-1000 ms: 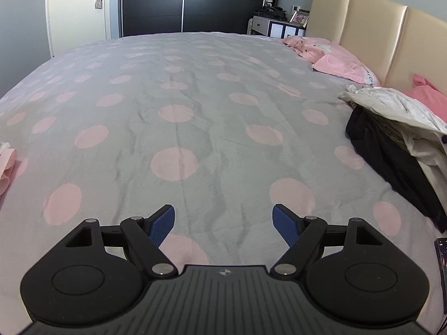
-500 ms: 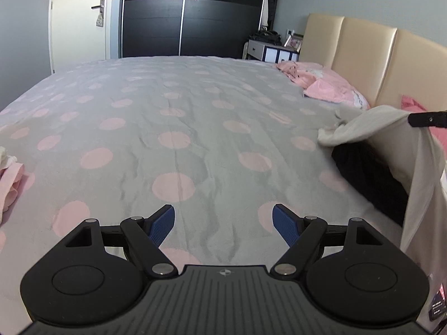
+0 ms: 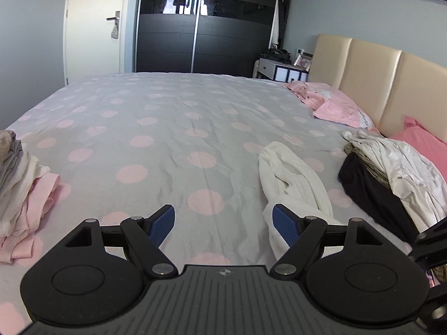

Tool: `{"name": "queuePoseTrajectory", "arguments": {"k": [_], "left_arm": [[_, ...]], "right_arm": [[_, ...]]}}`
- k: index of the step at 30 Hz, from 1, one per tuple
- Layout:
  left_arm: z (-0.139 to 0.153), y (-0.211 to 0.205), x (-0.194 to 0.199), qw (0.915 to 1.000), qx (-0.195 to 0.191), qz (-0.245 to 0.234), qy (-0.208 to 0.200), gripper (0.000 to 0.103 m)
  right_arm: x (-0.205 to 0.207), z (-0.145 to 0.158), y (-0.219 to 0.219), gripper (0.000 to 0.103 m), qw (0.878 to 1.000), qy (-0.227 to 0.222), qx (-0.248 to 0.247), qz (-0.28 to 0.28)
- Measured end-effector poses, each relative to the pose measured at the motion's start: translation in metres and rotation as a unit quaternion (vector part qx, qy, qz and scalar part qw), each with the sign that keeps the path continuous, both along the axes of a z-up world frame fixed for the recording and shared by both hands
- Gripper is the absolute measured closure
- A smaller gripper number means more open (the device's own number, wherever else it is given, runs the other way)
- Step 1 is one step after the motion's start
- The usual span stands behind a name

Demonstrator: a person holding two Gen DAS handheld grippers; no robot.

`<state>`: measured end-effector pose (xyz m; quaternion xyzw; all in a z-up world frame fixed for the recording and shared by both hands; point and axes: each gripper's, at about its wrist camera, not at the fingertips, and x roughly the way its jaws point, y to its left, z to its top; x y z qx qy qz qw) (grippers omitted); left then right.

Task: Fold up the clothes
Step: 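Pull the white shirt out onto the bed with the right gripper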

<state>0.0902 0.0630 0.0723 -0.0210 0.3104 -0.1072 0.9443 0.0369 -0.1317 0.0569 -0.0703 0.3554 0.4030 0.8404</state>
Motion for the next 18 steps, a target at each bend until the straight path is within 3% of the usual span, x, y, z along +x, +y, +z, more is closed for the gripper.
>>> {"name": "queuePoseTrajectory", "arguments": {"k": [2,3,5,9,14,18], "left_arm": [[-0.001,-0.001,-0.006,0.9999,0.004,-0.008,0.004,0.026],[-0.001,-0.001,-0.007,0.9999,0.005,-0.012,0.006,0.026],[-0.001,-0.002,-0.011,0.9998,0.004,-0.020,0.007,0.026],[-0.004,-0.008,-0.014,0.9994,0.015,-0.029,0.009,0.026],[-0.022,-0.022,-0.011,0.9977,0.008,-0.050,0.045,0.026],[-0.042,-0.038,-0.005,0.9942,-0.010,-0.062,0.088,0.026]], "right_arm": [[-0.006,-0.006,-0.004,0.089,1.000,0.011,-0.007,0.007],[-0.008,-0.007,-0.006,0.079,1.000,0.013,-0.009,0.007],[-0.011,-0.008,-0.008,0.071,1.000,0.014,-0.012,0.002],[-0.009,-0.014,-0.017,0.070,0.999,0.013,-0.020,-0.025],[0.015,-0.035,-0.038,0.068,0.992,-0.005,-0.080,-0.098],[0.034,-0.063,-0.050,0.053,0.983,-0.009,-0.128,-0.133]]}}
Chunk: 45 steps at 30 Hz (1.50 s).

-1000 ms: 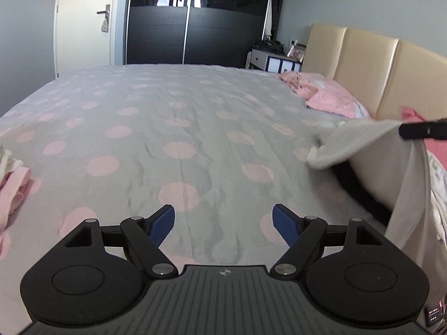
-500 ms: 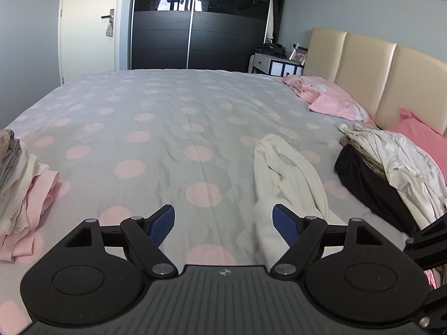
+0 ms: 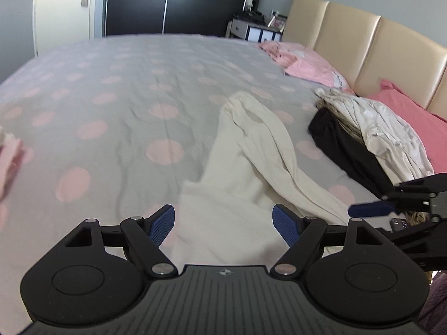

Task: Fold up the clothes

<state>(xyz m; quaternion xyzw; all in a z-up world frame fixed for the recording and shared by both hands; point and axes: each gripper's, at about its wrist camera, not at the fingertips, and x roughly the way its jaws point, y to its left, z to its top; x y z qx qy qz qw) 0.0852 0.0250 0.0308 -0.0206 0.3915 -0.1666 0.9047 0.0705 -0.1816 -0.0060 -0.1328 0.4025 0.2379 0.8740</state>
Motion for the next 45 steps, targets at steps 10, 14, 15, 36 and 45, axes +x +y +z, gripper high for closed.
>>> {"name": "queuePoseTrajectory", "arguments": {"k": [10,14,15,36,45], "left_arm": [[-0.031,-0.049,0.022,0.9987,0.027,0.003,0.044,0.026],[-0.044,-0.064,0.025,0.9965,0.066,-0.011,0.049,0.027],[-0.048,-0.063,0.027,0.9955,0.075,-0.007,0.056,0.027],[-0.036,0.002,0.031,0.9936,0.095,0.036,0.049,0.094],[0.001,0.043,0.025,0.9908,0.087,0.101,-0.021,0.096]], "right_arm": [[0.041,-0.045,0.006,0.068,0.999,0.005,-0.045,0.007],[0.055,-0.048,0.004,0.100,0.998,0.011,-0.058,-0.005],[0.058,-0.045,-0.001,0.100,0.998,0.012,-0.051,-0.016],[0.068,0.017,-0.209,0.101,0.907,-0.097,-0.070,-0.404],[0.048,0.028,-0.268,0.101,0.844,-0.132,-0.069,-0.515]]}}
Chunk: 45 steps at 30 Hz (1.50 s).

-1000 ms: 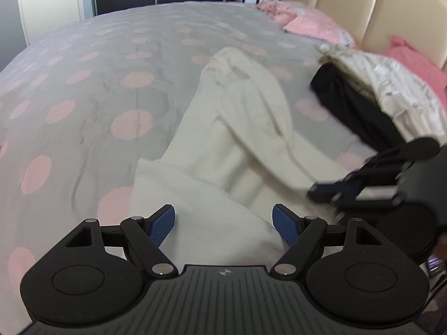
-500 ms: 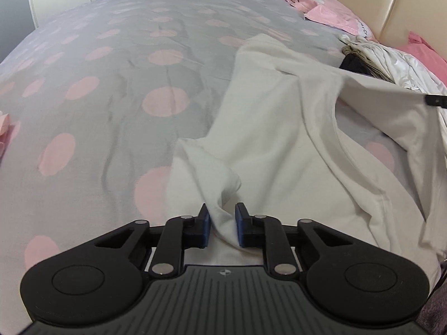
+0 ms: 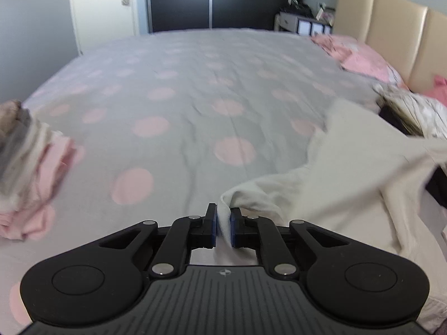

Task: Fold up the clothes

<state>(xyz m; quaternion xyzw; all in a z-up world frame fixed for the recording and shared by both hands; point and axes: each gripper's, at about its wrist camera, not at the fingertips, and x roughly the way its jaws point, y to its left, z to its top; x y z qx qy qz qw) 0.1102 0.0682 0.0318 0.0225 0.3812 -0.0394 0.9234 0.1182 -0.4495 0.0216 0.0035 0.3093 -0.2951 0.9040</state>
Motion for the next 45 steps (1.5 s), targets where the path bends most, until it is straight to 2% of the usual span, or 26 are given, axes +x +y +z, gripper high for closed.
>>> {"name": "queuePoseTrajectory", "arguments": {"k": [3,6,11,13,15,18,21,25,28,30,32,33,35,37,38,39,40,41,42,45], "left_arm": [[0.022,0.020,-0.004,0.9982,0.009,0.037,-0.046,0.097],[0.045,0.044,-0.008,0.9936,0.010,0.076,-0.082,0.097],[0.072,0.082,-0.015,0.9898,-0.009,0.113,-0.087,0.097],[0.081,0.095,-0.023,0.9916,-0.010,0.109,-0.069,0.097],[0.083,0.103,-0.027,0.9950,-0.005,0.094,-0.034,0.097],[0.070,0.114,-0.038,0.9967,-0.003,0.076,0.028,0.097],[0.053,0.111,-0.043,0.9951,0.022,0.057,0.078,0.097],[0.031,0.104,-0.045,0.9886,0.041,0.025,0.142,0.097],[0.024,0.108,-0.049,0.9881,0.031,0.020,0.149,0.096],[0.023,0.110,-0.048,0.9880,0.017,0.016,0.153,0.090],[0.021,0.110,-0.046,0.9877,0.004,0.011,0.156,0.073],[0.020,0.110,-0.045,0.9874,-0.001,0.009,0.158,0.070],[0.014,0.106,-0.041,0.9858,0.002,0.003,0.168,0.053],[0.005,0.103,-0.037,0.9839,0.004,0.008,0.178,0.052],[-0.002,0.103,-0.033,0.9827,0.004,0.014,0.185,0.052],[-0.007,0.102,-0.031,0.9819,0.006,0.018,0.189,0.052],[-0.012,0.101,-0.029,0.9812,0.015,0.019,0.191,0.062],[-0.014,0.098,-0.028,0.9813,0.029,0.018,0.189,0.085],[-0.015,0.095,-0.028,0.9816,0.042,0.016,0.185,0.090],[0.001,0.085,-0.037,0.9903,0.037,-0.007,0.134,0.098]], "right_arm": [[-0.008,0.001,-0.021,0.101,0.999,-0.008,0.008,-0.038],[-0.012,0.002,-0.032,0.101,0.998,-0.009,0.020,-0.051],[-0.015,0.007,-0.031,0.101,0.999,0.001,0.003,-0.036],[-0.016,0.012,-0.027,0.101,1.000,0.015,0.006,-0.012],[-0.018,0.016,-0.020,0.101,0.999,0.042,-0.007,0.019],[-0.023,0.014,-0.020,0.101,0.995,0.081,-0.037,0.032],[-0.027,0.003,-0.029,0.103,0.990,0.129,-0.058,0.028],[-0.034,-0.009,-0.047,0.102,0.990,0.143,0.005,0.017],[-0.040,-0.006,-0.039,0.099,0.991,0.129,0.021,0.024],[-0.041,-0.001,-0.029,0.098,0.992,0.115,0.030,0.035],[-0.041,0.005,-0.017,0.098,0.993,0.101,0.039,0.053],[-0.041,0.007,-0.010,0.096,0.992,0.096,0.042,0.065],[-0.040,0.010,0.007,0.092,0.991,0.084,0.043,0.092],[-0.039,0.012,0.029,0.086,0.989,0.074,0.036,0.125],[-0.039,0.012,0.041,0.080,0.986,0.070,0.029,0.146],[-0.039,0.012,0.053,0.077,0.983,0.069,0.021,0.166],[-0.039,0.012,0.065,0.076,0.980,0.069,0.012,0.186],[-0.039,0.012,0.076,0.076,0.976,0.070,0.002,0.206],[-0.040,0.011,0.087,0.076,0.972,0.071,-0.007,0.224],[-0.041,0.013,0.104,0.076,0.963,0.073,-0.009,0.259]]}}
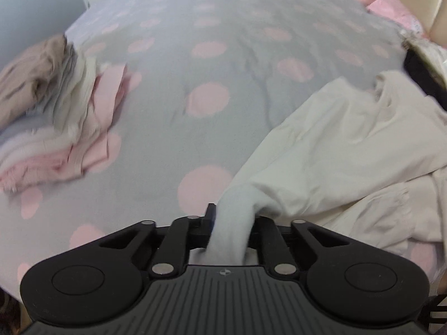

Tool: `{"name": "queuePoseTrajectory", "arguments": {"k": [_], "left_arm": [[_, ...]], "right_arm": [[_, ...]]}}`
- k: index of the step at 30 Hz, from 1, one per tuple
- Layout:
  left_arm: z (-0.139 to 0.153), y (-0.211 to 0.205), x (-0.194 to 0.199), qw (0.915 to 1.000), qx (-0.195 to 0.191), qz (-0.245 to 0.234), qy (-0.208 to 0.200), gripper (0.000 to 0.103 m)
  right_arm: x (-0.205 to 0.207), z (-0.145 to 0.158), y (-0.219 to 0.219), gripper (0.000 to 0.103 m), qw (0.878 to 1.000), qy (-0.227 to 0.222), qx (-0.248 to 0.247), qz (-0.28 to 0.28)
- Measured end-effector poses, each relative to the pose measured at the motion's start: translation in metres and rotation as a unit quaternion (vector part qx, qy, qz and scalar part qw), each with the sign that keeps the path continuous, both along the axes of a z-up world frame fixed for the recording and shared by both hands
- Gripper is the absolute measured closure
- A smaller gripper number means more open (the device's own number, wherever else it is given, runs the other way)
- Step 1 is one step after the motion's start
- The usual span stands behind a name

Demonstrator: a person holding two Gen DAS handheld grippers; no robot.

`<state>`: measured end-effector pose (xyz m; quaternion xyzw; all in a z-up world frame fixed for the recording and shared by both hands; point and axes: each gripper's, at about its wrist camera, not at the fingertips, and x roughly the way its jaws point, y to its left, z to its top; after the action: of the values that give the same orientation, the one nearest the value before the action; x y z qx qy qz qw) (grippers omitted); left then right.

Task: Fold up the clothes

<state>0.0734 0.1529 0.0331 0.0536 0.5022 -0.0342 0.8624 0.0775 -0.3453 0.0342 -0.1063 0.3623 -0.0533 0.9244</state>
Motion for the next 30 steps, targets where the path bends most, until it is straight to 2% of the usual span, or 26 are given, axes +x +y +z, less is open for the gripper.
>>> {"name": "queuePoseTrajectory", "arguments": {"k": [3,7,9,12,16,21,23,26,29,30], "left_arm": [[0.024,-0.012,-0.009,0.9976,-0.033,-0.016,-0.059,0.099],[0.056,-0.045,-0.022,0.9844,-0.089,-0.066,-0.137,0.100],[0.064,-0.067,-0.025,0.9768,-0.115,-0.090,-0.157,0.100],[0.067,-0.105,-0.032,0.9656,-0.150,-0.134,-0.165,0.100],[0.052,-0.162,-0.043,0.9562,-0.148,-0.207,-0.145,0.101],[0.017,-0.214,-0.067,0.9424,-0.141,-0.290,-0.089,0.101],[0.002,-0.229,-0.077,0.9347,-0.140,-0.321,-0.059,0.101],[-0.023,-0.248,-0.091,0.9180,-0.140,-0.371,0.003,0.101],[-0.043,-0.257,-0.104,0.9107,-0.105,-0.398,0.037,0.101],[-0.046,-0.256,-0.109,0.9117,-0.094,-0.398,0.037,0.101]], "right_arm": [[0.002,0.003,0.004,0.075,1.000,0.010,0.026,0.010],[0.003,0.004,0.009,0.071,0.999,0.017,0.044,0.014],[0.003,0.004,0.009,0.069,0.999,0.020,0.044,0.015],[0.000,0.003,0.008,0.069,0.999,0.025,0.047,0.013],[-0.007,0.002,0.004,0.068,0.998,0.029,0.050,0.012],[-0.015,-0.002,0.000,0.067,0.998,0.039,0.053,0.015],[-0.016,-0.005,-0.001,0.067,0.997,0.044,0.054,0.020],[-0.017,-0.007,0.001,0.066,0.997,0.048,0.053,0.028],[-0.018,-0.006,0.004,0.064,0.997,0.049,0.052,0.035],[-0.018,-0.006,0.006,0.063,0.997,0.048,0.051,0.038]]}}
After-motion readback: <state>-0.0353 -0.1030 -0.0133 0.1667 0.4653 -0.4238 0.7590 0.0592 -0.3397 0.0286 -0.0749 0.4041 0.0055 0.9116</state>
